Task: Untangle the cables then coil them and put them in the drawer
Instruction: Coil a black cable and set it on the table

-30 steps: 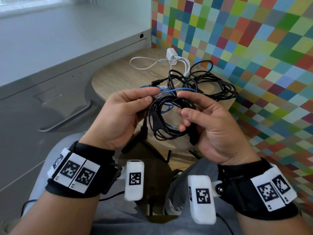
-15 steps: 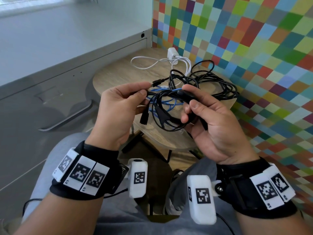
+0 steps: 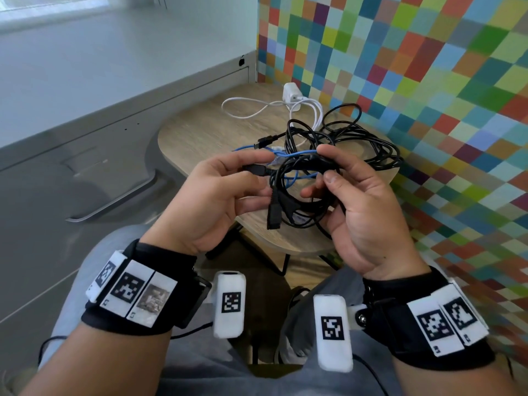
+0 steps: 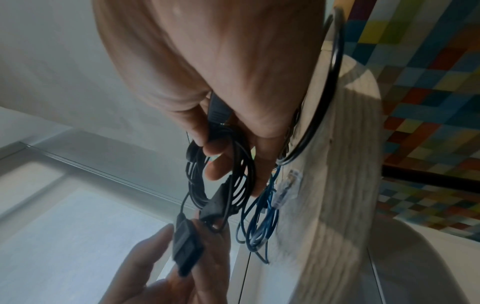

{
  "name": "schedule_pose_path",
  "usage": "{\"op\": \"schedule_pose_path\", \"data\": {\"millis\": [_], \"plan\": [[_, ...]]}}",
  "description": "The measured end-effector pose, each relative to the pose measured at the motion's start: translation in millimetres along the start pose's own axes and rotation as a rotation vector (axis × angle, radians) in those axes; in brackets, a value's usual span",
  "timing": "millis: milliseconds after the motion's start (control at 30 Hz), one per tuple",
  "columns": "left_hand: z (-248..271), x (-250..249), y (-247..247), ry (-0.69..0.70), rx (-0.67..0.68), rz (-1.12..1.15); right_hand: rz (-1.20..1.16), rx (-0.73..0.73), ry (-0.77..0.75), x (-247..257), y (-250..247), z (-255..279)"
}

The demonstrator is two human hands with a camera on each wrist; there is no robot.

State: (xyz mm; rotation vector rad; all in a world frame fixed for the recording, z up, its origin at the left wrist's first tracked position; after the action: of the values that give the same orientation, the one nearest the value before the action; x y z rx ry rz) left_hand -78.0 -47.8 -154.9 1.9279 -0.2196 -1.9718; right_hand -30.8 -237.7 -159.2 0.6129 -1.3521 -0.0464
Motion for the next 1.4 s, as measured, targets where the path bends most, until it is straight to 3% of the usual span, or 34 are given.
{"op": "schedule_pose_path", "data": {"millis": [133, 467, 800, 933, 1133, 1400], "plan": [[1.3, 3.3, 0.6, 0.04, 0.075, -0.07, -0.023, -0.027, -0.009, -0.1, -0.7, -0.6], [-0.3, 10.3, 6.0, 0.138, 0.04, -0.366, 0.001, -0.004, -0.006, 0.1, 5.5, 4.5], [-1.4, 11.6, 2.4, 0.157, 0.107, -0.33, 0.063, 0.012, -0.008, 0.5, 7.8, 7.0], [-0.3, 8.2, 2.6, 0.225, 0.113, -0.48, 0.081, 0.022, -0.01, -0.4, 6.2, 6.8], [0.9, 10.5, 4.9, 0.345, 0.057, -0.764, 0.185, 0.037, -0.042, 1.3, 6.3, 7.8], [-0.5, 15.1, 5.3, 0.452, -0.168, -0.896, 0.214, 0.115, -0.067, 3.8, 8.7, 9.7]]}}
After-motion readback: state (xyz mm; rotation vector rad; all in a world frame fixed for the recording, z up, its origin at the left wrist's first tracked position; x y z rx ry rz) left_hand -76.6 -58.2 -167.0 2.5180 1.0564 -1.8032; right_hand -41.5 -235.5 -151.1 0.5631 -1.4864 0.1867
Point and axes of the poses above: each hand's wrist, its own z-axis away from the middle knuckle, its own y-axis out of the palm, x = y × z, the point moved 1 cm from there along -z, towards the middle knuckle, and after that the axes turned 5 degrees about y, right-handed, at the moved point
